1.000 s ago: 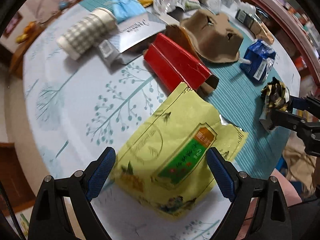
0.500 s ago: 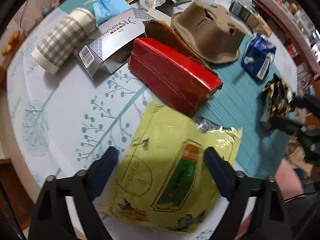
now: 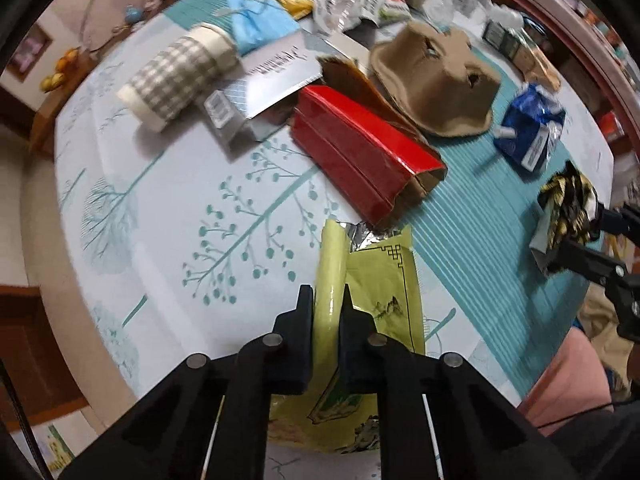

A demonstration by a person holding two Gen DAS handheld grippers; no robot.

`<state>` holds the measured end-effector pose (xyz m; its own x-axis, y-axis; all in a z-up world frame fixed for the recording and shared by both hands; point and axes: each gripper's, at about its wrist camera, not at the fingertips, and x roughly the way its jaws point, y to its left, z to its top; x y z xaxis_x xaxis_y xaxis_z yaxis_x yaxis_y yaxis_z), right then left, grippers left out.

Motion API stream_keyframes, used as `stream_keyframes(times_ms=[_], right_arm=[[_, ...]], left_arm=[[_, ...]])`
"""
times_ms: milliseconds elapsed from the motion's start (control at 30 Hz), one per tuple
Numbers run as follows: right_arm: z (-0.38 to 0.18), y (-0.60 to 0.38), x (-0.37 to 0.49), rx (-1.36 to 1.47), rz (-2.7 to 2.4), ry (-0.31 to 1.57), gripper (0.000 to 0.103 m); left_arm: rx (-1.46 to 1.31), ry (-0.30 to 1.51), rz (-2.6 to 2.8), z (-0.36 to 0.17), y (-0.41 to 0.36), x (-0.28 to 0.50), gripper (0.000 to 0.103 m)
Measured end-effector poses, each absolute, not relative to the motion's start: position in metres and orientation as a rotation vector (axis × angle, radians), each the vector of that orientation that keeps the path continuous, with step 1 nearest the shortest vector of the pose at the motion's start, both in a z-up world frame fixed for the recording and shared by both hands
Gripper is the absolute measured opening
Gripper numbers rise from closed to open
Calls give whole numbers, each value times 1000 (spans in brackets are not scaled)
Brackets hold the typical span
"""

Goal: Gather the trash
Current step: 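Grasp the yellow-green snack bag with the left gripper while the right gripper grasps the crumpled black-gold wrapper, then carry both items to the black bin and open both grippers to drop them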

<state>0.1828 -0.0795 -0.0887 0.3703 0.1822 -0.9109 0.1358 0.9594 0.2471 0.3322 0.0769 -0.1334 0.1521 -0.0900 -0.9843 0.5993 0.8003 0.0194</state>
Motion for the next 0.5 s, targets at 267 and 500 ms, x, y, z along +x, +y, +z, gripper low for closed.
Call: stream_keyframes(times_ms=[267, 500], right_arm=[[-52, -75, 171, 276, 76, 1149, 58], [-5, -73, 151, 236, 144, 1099, 58]], left_arm=[[347, 1280, -401, -76, 89, 297, 7], [223, 1217, -312, -12, 111, 244, 7]])
